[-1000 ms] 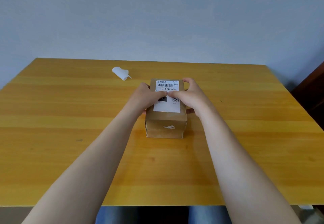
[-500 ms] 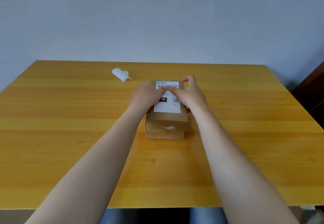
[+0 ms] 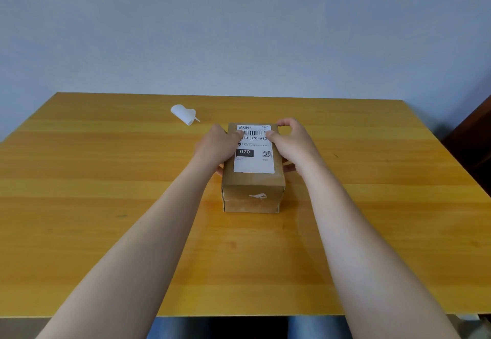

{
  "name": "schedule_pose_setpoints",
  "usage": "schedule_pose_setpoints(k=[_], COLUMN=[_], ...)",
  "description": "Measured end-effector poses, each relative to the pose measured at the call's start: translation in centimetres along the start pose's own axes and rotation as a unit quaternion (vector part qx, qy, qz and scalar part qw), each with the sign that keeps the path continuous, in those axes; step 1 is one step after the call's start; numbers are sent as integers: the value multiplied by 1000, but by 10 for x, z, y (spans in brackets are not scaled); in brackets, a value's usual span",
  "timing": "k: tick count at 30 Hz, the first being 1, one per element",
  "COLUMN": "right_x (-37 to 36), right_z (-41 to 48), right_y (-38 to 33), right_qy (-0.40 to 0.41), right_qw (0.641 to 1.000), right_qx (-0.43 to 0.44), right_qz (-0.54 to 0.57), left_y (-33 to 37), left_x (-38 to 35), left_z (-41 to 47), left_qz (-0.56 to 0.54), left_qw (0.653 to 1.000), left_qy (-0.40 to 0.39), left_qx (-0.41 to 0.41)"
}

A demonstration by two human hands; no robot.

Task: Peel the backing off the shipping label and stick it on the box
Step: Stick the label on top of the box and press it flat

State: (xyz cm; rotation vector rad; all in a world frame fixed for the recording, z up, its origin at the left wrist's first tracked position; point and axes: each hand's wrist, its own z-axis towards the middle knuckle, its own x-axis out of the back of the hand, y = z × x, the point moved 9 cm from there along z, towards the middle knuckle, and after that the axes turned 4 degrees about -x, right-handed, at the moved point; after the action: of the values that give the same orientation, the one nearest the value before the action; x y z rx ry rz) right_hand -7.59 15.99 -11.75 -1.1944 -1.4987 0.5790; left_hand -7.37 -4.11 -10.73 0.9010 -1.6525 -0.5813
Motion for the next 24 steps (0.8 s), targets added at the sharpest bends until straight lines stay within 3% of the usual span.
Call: schedule_pose_setpoints(k=[11, 24], right_x=[-8, -8], right_z=[-12, -5], right_y=[-8, -7], right_qy=[-77, -16], right_qw=[997, 999], right_qx=[28, 42], right_qz=[-7, -27], left_y=[10, 8], left_x=[-11, -8], left_z=[-19, 0], left_qz=[-45, 70], left_qw=[995, 997], left_qy=[-76, -7], left_qx=[-37, -40])
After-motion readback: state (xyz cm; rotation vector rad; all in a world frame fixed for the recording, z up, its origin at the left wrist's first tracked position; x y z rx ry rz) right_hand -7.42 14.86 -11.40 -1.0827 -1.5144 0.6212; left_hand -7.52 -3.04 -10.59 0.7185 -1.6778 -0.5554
